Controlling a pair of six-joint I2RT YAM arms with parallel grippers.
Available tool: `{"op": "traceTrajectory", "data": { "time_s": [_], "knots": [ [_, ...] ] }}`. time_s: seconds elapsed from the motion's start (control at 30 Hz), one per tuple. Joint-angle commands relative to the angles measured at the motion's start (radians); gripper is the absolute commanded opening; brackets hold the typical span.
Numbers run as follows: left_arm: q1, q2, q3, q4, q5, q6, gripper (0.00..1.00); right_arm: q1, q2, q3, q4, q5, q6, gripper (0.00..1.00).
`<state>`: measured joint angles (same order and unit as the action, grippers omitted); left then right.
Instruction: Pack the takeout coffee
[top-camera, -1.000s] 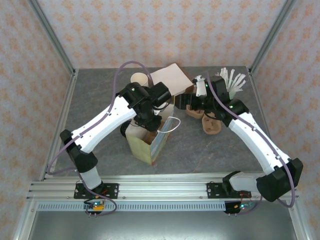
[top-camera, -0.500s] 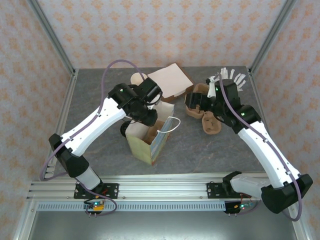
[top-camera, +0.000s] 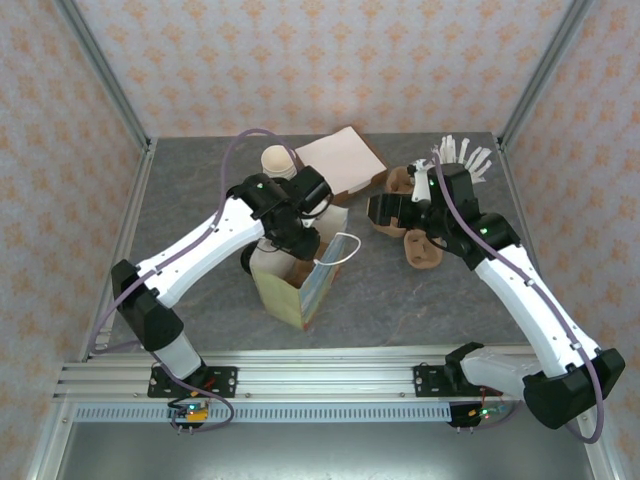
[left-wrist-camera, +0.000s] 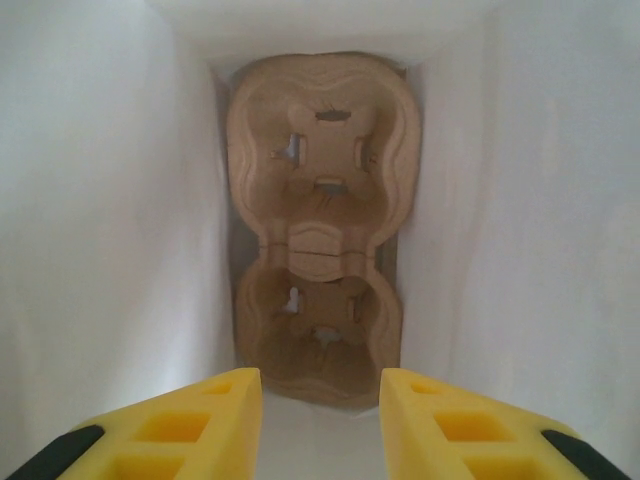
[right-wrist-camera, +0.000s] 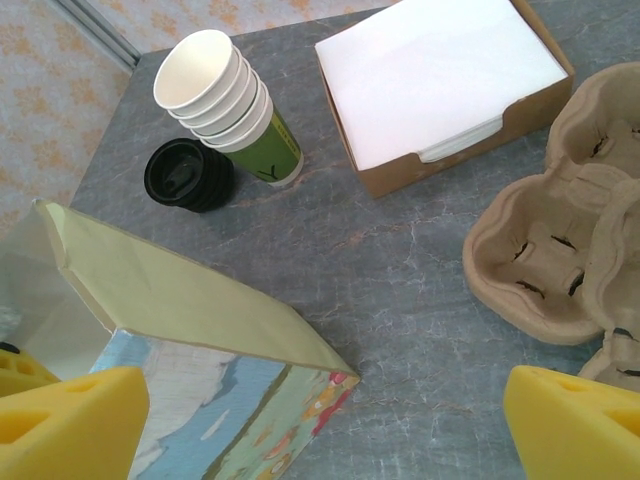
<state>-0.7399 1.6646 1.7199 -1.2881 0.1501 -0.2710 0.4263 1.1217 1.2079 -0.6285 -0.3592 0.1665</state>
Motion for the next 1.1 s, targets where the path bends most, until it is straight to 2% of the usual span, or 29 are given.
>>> {"op": "traceTrajectory", "data": {
  "time_s": [0.0,0.47,0.77,1.07],
  "knots": [
    [-0.001,0.011,-0.020,0.029,-0.015,0.023,0.38,-0.001,0.008,-0.016,0.006,0.013,-0.023,0.92],
    [-0.002,-0.009,-0.078,0.143,-0.007,0.015,0.38,-0.001,0.007,-0.025,0.007,0.050,-0.021,0.92],
    [-0.019,0.044,-0.130,0.166,0.031,0.019,0.39,-0.001,0.028,-0.025,0.015,0.051,-0.013,0.92],
    [0.002,0.097,-0.187,0.245,0.000,0.029,0.39,0.000,0.017,-0.026,0.000,0.059,-0.012,0.92]
  ]
}}
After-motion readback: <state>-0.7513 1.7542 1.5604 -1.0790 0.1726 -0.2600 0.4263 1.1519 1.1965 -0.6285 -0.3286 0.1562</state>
